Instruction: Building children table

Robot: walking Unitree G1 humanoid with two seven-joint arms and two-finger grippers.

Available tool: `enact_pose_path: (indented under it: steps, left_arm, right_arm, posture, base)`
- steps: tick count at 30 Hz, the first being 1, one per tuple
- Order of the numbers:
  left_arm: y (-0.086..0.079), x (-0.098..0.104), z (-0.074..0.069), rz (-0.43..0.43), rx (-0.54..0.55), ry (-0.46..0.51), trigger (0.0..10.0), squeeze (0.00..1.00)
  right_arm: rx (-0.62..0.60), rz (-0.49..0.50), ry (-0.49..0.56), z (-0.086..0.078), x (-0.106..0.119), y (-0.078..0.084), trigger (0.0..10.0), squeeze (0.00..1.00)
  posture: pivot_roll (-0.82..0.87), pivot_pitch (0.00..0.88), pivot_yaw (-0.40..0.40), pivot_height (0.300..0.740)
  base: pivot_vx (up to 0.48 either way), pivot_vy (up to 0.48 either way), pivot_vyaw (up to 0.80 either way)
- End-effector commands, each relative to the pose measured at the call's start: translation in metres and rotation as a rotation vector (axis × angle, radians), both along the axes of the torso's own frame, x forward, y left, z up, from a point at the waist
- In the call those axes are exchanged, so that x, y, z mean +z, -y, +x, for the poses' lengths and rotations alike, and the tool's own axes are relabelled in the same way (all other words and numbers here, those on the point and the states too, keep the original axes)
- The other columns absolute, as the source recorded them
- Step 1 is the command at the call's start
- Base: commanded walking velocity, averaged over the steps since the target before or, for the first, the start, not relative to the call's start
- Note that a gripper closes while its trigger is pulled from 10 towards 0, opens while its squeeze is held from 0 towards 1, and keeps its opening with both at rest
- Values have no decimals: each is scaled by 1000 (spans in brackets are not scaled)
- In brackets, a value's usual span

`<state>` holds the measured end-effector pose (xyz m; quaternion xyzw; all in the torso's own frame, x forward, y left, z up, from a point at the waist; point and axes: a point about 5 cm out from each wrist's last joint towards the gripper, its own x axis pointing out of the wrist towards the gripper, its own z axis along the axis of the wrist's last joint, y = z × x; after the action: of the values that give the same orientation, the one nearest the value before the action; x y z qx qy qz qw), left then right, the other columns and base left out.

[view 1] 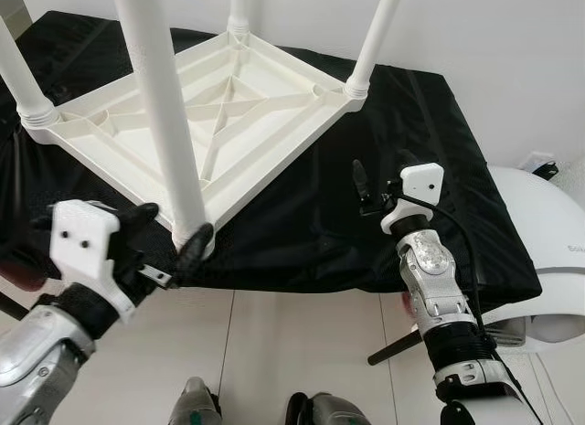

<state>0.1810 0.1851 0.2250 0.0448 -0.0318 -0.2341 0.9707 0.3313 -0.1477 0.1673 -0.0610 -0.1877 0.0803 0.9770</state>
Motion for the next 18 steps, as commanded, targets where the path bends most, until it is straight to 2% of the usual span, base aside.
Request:
enact_pose_path:
  steps: [1, 6, 7, 8, 10, 11, 15, 18]
  left_arm:
    - [-3, 5, -2, -13, 35, 24, 10000, 0]
    - [-15, 8, 2, -14, 130, 53, 10000, 0]
    - [-22, 9, 6, -21, 195, 68, 10000, 0]
    - [-22, 9, 6, -21, 195, 68, 10000, 0]
    - [-31, 9, 11, -19, 288, 79, 10000, 0]
    - [-31, 9, 11, -19, 288, 79, 10000, 0]
    - [-45, 8, 25, -38, 452, 102, 10000, 0]
    - [-48, 8, 29, -58, 494, 114, 10000, 0]
  right_arm:
    - [9, -1, -2, 1, -2, 1, 10000, 0]
    - [17, 1, -3, 2, -2, -1, 10000, 0]
    - [20, 2, -1, 3, -2, -2, 10000, 0]
    - [20, 2, -1, 3, -2, -2, 10000, 0]
    - [25, 4, 4, 4, -1, -3, 10000, 0]
    - [25, 4, 4, 4, -1, -3, 10000, 0]
    - [24, 11, 9, 4, -1, -3, 10000, 0]
    - [22, 12, 10, 4, -1, -3, 10000, 0]
  posture:
    - [229, 73, -183, 740]
    - [235, 69, -188, 740]
    - [235, 66, -190, 740]
    - [235, 66, -190, 740]
    - [237, 62, -192, 740]
    - [237, 62, -192, 740]
    - [227, 52, -193, 740]
    - [222, 47, -191, 740]
  base:
    - [0, 0, 0]
    - [0, 0, 0]
    - [0, 0, 0]
    - [0, 0, 0]
    - [0, 0, 0]
    - [0, 0, 0]
    - [0, 0, 0]
    - [0, 0, 0]
